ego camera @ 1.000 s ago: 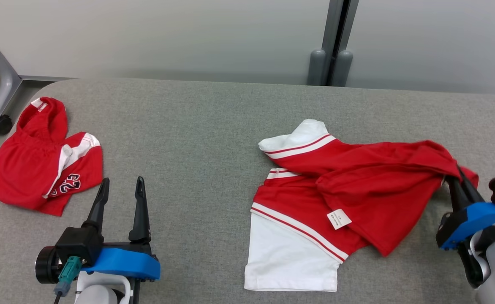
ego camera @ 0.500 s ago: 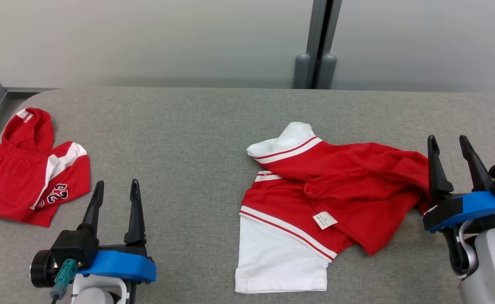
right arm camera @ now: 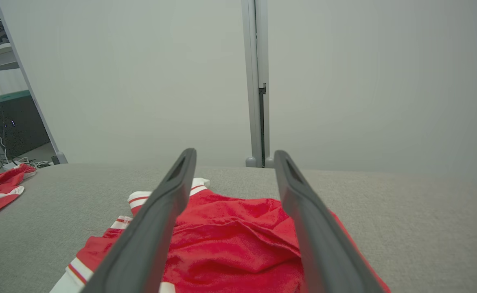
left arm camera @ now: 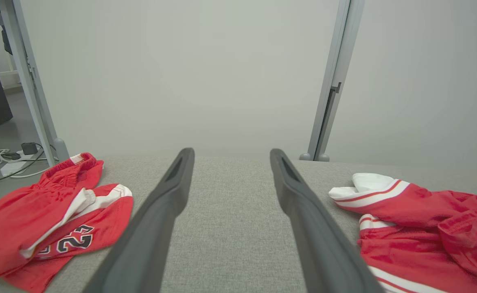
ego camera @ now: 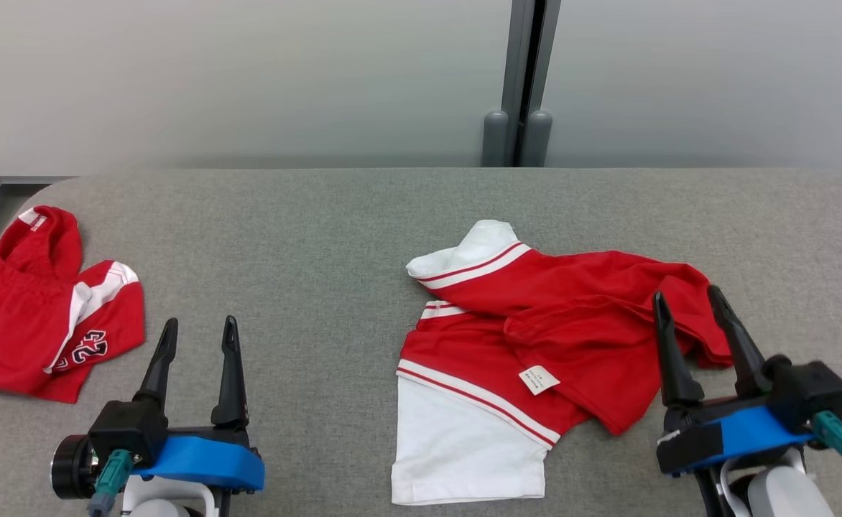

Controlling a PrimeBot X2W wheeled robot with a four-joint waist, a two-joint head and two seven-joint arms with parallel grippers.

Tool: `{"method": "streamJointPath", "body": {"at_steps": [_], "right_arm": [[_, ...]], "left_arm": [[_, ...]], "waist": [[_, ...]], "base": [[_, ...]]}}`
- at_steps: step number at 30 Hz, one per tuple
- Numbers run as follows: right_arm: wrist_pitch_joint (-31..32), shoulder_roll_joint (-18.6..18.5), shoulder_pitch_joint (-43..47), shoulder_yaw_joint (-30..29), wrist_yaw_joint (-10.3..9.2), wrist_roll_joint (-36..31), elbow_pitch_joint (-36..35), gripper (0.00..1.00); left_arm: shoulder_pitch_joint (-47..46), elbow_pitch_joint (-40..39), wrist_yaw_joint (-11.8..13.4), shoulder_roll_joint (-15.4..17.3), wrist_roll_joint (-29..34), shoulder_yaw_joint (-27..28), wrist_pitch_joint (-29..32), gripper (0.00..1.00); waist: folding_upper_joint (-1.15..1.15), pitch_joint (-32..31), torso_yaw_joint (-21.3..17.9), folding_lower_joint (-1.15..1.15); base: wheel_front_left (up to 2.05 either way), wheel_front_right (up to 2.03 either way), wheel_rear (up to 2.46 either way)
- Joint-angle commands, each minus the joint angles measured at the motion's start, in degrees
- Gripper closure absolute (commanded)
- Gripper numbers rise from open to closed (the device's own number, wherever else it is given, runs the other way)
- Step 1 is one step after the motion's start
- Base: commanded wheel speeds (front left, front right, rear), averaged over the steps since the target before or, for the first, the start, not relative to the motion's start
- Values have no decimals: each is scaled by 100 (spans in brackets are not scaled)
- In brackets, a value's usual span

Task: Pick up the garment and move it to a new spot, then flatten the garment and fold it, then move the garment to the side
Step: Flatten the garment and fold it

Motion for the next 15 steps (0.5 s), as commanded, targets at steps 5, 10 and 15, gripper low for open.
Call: {"method": "streamJointPath", "body": {"at_steps": [5, 10, 15], "right_arm": [[-21, 103, 457, 81, 2, -167, -139, 0], [-21, 112, 694, 195, 2, -46, -104, 0], [-21, 113, 743, 191, 2, -25, -33, 0]], "left_arm": [[52, 25, -9, 37, 25, -10, -27, 0], [87, 37, 2, 36, 39, -9, -27, 0], [102, 24, 16, 37, 61, -12, -27, 0]], "waist": [[0, -63, 2, 1], [0, -114, 1, 1], [0, -129, -6, 1]], "base": [[0, 0, 0], [0, 0, 0], [0, 0, 0]]}}
